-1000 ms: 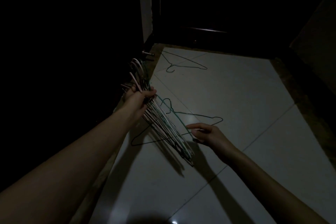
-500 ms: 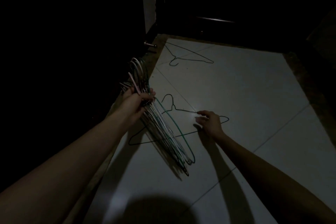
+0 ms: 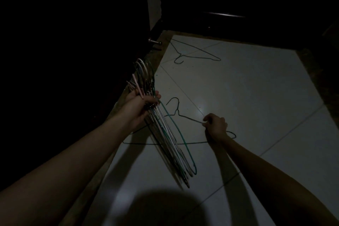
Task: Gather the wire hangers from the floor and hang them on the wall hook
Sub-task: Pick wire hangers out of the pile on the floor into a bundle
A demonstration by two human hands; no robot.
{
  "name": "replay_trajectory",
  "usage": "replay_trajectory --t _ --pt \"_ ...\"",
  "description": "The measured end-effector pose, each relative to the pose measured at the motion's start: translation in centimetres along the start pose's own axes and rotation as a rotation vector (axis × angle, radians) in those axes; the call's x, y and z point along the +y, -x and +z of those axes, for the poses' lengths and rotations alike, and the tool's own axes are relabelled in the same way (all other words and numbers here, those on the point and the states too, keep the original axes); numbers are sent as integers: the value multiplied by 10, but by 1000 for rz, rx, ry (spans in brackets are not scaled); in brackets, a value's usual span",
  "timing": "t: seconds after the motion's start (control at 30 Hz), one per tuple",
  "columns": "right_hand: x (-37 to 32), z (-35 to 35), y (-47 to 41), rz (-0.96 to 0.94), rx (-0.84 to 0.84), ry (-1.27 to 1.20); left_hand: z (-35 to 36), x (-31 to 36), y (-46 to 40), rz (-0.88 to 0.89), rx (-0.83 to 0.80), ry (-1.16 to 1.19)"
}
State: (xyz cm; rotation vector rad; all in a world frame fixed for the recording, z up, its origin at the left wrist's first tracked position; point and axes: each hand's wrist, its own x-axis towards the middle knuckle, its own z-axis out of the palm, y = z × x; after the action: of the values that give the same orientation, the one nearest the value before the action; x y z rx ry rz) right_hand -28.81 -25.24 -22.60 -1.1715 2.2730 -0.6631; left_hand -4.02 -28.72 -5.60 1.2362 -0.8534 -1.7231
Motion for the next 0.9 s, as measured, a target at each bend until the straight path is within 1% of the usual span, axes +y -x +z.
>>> replay_trajectory --t 0.1,0.2,0.3,0.43,0.6,0.7,0.8,0.9 --pt "-3 -3 5 -76 -62 -81 -3 3 2 9 6 -13" --pt "-19 -23 21 -98 -60 -267 -4 7 3 16 21 -43" --pt "-33 -43 30 -135 -58 -325 1 13 4 28 44 -20" --pt "-54 -69 39 -131 -31 -431 12 24 12 60 53 -11" --pt "-81 -97 54 -135 -53 -574 26 28 15 77 54 -32" --pt "-96 -111 68 -113 -115 -714 34 27 17 110 42 -48" --pt "-110 -119 82 -88 -195 -825 42 30 17 137 65 -72" --pt "-121 -120 94 -61 -272 -931 50 32 16 132 76 -25"
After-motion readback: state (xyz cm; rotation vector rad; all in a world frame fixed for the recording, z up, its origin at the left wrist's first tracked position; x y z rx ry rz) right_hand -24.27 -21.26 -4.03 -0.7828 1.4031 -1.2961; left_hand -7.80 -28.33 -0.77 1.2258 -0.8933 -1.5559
